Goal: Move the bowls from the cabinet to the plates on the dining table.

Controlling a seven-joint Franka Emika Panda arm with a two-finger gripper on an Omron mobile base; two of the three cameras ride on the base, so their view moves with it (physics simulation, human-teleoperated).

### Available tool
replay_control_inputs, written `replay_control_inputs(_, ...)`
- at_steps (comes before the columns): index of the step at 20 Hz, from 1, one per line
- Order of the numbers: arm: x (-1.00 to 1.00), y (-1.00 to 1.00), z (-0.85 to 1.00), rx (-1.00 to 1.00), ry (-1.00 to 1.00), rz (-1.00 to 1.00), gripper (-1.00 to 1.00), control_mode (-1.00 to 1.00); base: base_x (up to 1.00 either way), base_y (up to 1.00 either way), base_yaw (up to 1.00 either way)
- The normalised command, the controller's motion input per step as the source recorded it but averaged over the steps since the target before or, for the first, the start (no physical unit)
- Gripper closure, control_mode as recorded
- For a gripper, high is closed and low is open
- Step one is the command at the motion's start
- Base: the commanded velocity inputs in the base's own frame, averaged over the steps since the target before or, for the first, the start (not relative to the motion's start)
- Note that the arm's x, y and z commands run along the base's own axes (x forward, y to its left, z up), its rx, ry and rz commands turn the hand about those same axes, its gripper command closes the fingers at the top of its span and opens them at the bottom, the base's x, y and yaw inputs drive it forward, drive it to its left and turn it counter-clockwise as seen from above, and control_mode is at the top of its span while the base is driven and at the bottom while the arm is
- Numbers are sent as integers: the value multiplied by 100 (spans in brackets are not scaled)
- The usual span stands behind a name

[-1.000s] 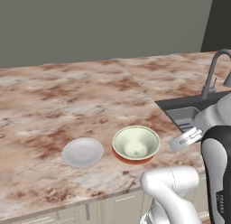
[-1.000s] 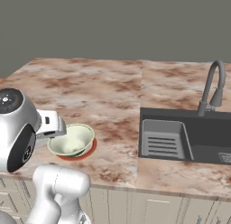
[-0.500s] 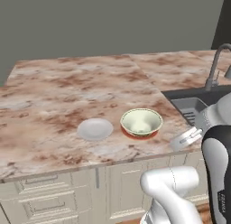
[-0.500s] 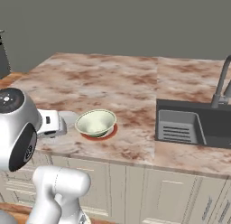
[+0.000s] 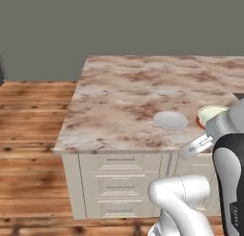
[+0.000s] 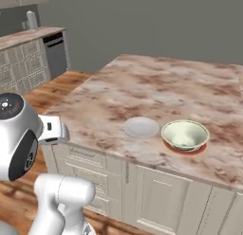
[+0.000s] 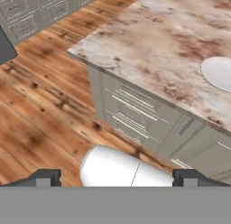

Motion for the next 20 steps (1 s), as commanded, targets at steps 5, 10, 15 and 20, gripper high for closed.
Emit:
replay_control_inputs(5, 0, 0, 0, 0, 0, 0, -100, 100, 17, 96, 41)
replay_control_inputs(10, 0, 0, 0, 0, 0, 0, -100, 100, 43, 90, 33)
replay_control_inputs(15, 0, 0, 0, 0, 0, 0, -100, 100, 39, 85, 28)
replay_control_inputs(20, 0, 0, 0, 0, 0, 0, -100, 100, 79, 66, 18)
